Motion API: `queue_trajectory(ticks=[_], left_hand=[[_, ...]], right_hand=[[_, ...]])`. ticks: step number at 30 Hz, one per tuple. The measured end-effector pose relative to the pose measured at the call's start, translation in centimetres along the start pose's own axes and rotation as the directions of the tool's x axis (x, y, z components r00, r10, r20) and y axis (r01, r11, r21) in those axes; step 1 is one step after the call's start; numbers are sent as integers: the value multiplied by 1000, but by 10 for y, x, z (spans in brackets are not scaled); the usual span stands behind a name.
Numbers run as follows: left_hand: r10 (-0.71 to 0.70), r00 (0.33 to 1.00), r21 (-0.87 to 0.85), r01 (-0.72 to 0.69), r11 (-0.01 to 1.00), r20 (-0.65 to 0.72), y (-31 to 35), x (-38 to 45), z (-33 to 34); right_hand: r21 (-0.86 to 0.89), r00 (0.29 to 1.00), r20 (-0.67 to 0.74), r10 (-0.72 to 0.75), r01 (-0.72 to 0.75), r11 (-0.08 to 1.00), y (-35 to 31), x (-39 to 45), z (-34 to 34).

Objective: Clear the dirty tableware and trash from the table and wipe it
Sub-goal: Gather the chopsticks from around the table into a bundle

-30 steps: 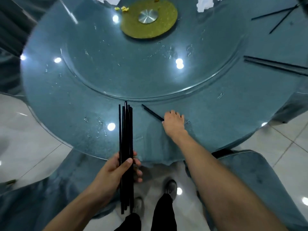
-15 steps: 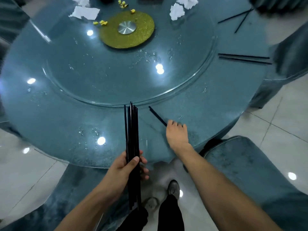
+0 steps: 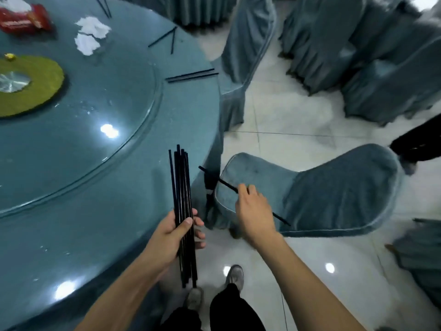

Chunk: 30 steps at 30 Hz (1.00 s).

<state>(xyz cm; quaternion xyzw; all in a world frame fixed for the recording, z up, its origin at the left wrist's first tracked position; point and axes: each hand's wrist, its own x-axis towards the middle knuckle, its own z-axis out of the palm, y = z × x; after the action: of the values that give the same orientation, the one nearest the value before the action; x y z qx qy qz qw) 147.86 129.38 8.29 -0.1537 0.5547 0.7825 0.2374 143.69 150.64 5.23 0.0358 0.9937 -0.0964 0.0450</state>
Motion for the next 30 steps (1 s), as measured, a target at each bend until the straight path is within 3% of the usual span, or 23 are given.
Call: queue_trajectory(ticks=[6, 14, 24, 30], left_hand=[[-23, 983, 144, -4, 990, 183, -13, 13, 70], [-51, 961, 202, -5, 979, 270, -41, 28, 198], [-45, 991, 95, 33, 995, 129, -92, 27, 367], [-35, 998, 46, 32, 998, 59, -104, 45, 437]], right_hand=[[-4, 985, -102, 139, -140, 990, 81, -39, -33], [43, 953, -162, 256, -252, 967, 208, -67, -81], [116, 978, -109, 178, -165, 979, 386, -69, -122], [159, 991, -71, 117, -105, 982, 460, -42, -130]])
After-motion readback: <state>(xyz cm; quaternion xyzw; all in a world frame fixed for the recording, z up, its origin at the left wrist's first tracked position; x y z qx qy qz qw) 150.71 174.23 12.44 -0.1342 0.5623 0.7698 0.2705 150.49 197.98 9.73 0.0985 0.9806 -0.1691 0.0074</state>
